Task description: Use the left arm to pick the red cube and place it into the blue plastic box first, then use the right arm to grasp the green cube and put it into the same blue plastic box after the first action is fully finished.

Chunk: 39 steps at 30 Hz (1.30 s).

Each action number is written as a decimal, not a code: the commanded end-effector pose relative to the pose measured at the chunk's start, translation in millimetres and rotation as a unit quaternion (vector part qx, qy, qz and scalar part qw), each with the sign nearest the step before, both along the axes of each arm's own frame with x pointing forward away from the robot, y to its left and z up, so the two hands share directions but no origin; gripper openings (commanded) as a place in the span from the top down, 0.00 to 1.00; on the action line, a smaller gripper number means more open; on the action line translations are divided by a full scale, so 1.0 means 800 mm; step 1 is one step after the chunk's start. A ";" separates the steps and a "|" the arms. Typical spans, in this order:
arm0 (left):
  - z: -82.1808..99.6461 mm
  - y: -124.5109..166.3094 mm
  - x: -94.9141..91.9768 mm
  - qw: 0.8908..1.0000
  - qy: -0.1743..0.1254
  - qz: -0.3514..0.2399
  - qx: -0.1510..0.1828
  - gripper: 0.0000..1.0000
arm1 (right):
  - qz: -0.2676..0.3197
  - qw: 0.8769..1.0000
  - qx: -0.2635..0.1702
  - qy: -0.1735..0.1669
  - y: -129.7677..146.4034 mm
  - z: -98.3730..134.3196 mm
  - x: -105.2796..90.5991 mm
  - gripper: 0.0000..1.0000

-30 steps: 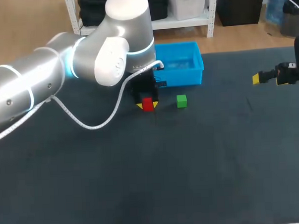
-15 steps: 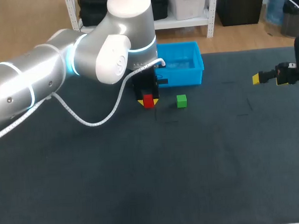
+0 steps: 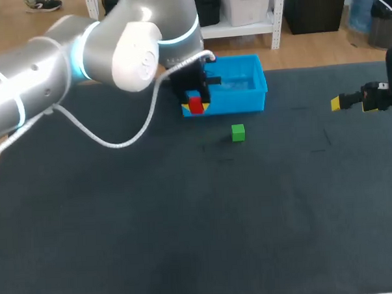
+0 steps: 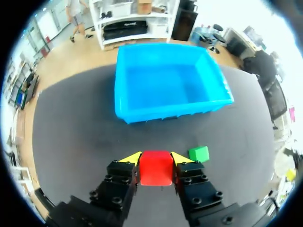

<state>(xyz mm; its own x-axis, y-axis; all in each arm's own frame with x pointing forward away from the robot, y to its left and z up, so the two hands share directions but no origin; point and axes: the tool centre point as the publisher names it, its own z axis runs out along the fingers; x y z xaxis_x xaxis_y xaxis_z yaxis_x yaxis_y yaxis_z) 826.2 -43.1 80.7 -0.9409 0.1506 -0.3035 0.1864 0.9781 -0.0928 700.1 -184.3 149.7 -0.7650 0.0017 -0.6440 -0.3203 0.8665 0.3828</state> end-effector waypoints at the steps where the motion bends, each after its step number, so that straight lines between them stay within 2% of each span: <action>1: 0.022 0.027 -0.026 0.998 -0.038 -0.033 -0.025 1.00 | 0.000 1.000 0.000 0.000 0.000 0.000 0.000 0.00; 3: 0.027 0.031 -0.029 0.997 -0.048 -0.054 -0.039 1.00 | 0.000 1.000 0.000 0.000 0.000 0.000 0.000 0.00; 7: 0.031 0.044 -0.038 0.994 -0.066 -0.072 -0.041 1.00 | 0.000 1.000 0.000 0.000 0.000 0.000 0.000 0.00; 9: 0.031 0.051 -0.041 0.993 -0.070 -0.072 -0.061 1.00 | 0.000 1.000 0.000 0.000 0.000 0.000 0.000 0.00; 14: 0.028 0.062 -0.048 0.993 -0.071 -0.076 -0.059 1.00 | 0.000 1.000 0.000 0.000 0.000 0.000 0.000 0.00; 22: 0.035 0.064 -0.052 0.987 -0.093 -0.105 -0.074 1.00 | 0.000 1.000 0.000 0.000 0.000 0.000 0.000 0.00; 27: 0.040 0.060 -0.048 0.986 -0.094 -0.112 -0.078 1.00 | 0.000 1.000 0.000 0.000 0.000 0.000 0.000 0.00; 30: 0.042 0.058 -0.041 0.987 -0.088 -0.114 -0.076 1.00 | 0.000 1.000 0.000 0.000 0.000 0.000 0.000 0.00; 39: 0.051 0.053 -0.018 0.982 -0.096 -0.136 -0.086 1.00 | 0.000 1.000 0.000 0.000 0.000 0.000 0.000 0.00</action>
<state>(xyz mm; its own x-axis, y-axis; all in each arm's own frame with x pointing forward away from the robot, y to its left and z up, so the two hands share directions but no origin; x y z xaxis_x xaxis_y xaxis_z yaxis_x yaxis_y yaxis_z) 800.3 1.4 122.7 -0.7954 0.3106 -0.5204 0.4584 0.8700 -0.1814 700.1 -184.3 149.7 -0.7650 0.0017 -0.6440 -0.3203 0.8665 0.3828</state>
